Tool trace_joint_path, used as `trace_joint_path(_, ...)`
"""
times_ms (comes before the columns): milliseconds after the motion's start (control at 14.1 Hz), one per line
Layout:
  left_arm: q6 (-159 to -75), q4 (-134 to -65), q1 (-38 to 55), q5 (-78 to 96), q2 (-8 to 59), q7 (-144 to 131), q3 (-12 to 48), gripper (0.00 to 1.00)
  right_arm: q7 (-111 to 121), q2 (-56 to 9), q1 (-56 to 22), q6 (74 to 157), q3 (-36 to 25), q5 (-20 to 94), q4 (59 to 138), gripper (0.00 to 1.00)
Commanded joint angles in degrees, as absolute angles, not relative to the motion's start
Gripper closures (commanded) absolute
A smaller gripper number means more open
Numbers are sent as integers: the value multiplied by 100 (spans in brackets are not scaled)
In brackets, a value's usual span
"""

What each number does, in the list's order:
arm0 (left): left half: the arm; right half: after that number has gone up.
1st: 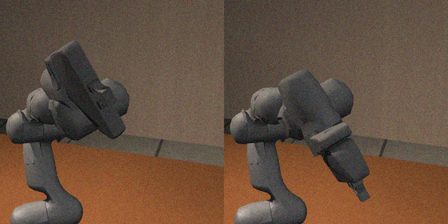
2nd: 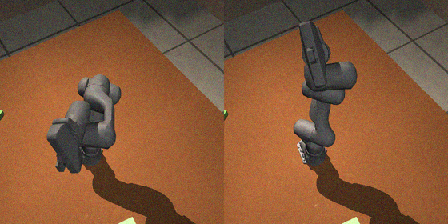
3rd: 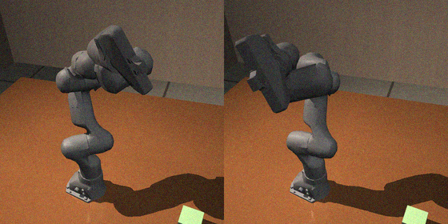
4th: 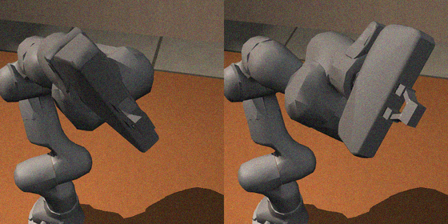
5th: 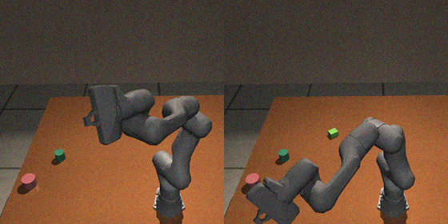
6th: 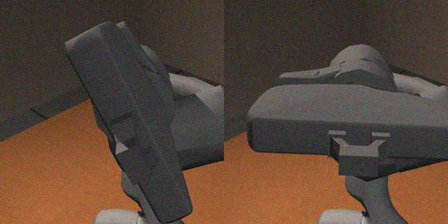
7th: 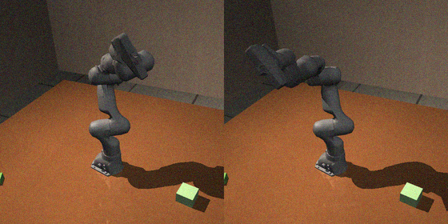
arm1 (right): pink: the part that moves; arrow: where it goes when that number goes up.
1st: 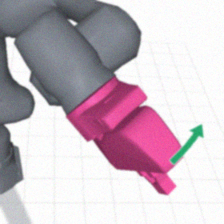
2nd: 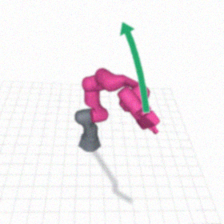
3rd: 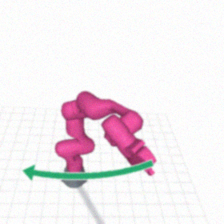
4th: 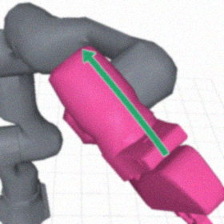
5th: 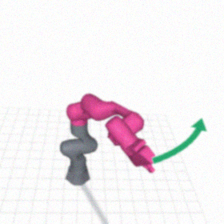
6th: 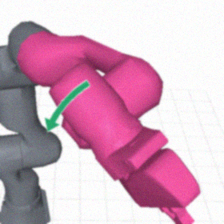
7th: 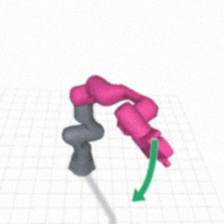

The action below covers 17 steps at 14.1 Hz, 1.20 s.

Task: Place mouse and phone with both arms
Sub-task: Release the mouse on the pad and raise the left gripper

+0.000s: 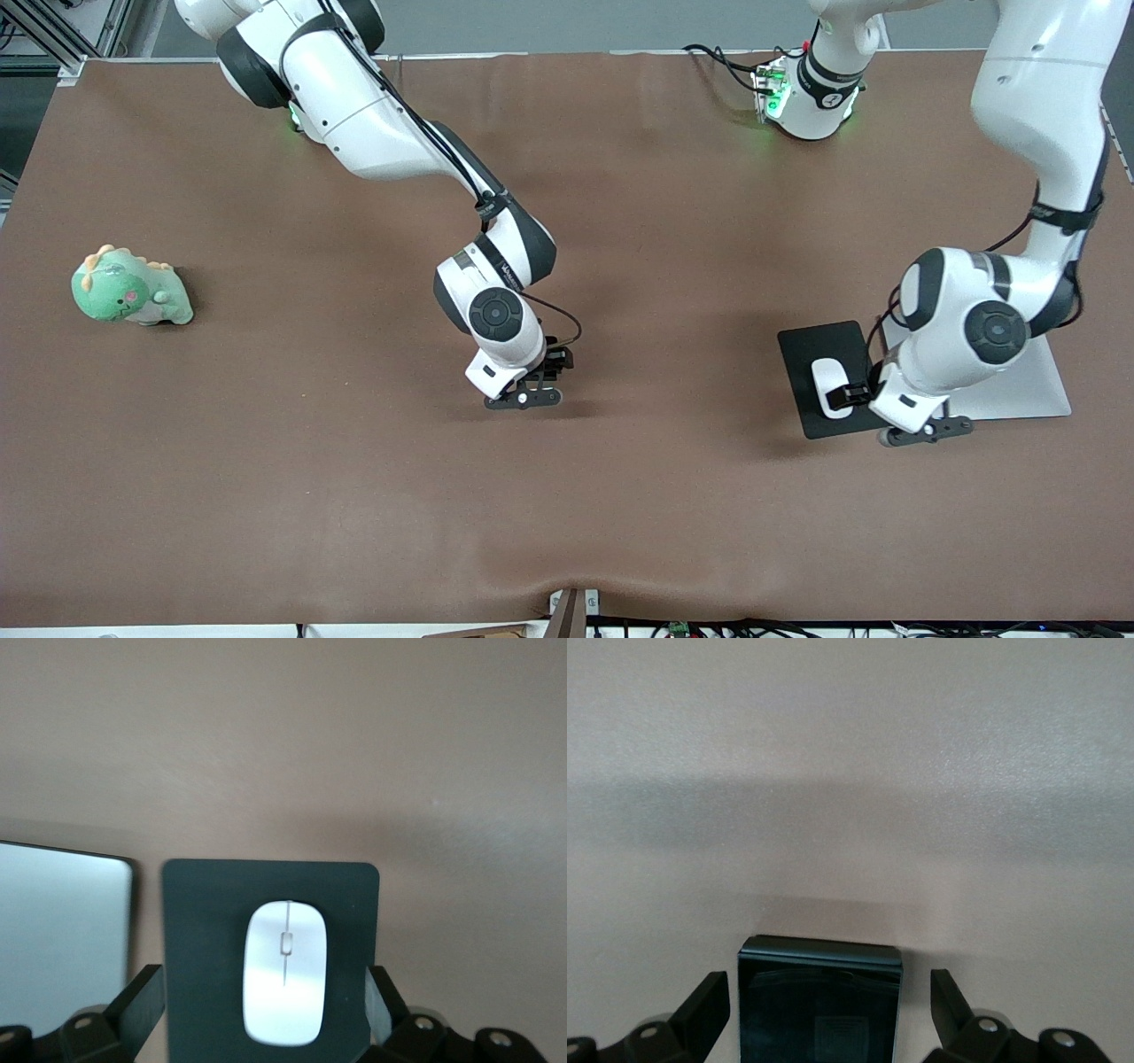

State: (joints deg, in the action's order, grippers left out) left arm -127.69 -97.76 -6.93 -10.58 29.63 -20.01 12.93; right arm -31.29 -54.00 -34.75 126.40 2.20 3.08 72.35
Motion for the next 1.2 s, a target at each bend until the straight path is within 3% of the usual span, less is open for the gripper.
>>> trace_joint_path(0,-12121,-9204,-773,-1151,2900,-1986,1362,0,-3471,-5572,-3533,12682,185,202,7005,0)
trace_joint_path(283,-11953,-8991,-773,-1151,2673,-1951,1354,0,-3630,-5625,-3542,12788,185,202,7005,3)
trace_joint_path(354,-11927,-8983,-782,-1151,2585,-1829,1354,0,-3630,-5625,-3542,12788,185,211,7005,43)
trace_joint_path(425,-11840,-8982,-774,-1134,2488,-1724,1354,0,-3647,-5625,-3542,12788,185,211,7005,73)
trace_joint_path(496,-11691,-8991,-773,-1116,2392,-1705,1362,0,-3647,-5608,-3533,12788,185,228,7005,95)
trace_joint_path(567,-11550,-8983,-773,-1116,2269,-1705,1362,0,-3647,-5581,-3498,12779,193,237,7014,100)
trace_joint_path(850,-10909,-8912,-773,-951,1812,-1696,1397,0,-3682,-5283,-3332,12718,193,308,7084,100)
trace_joint_path(1134,-10057,-8588,-738,-756,1477,-1696,1397,0,-3656,-4563,-2691,12297,202,316,7365,100)
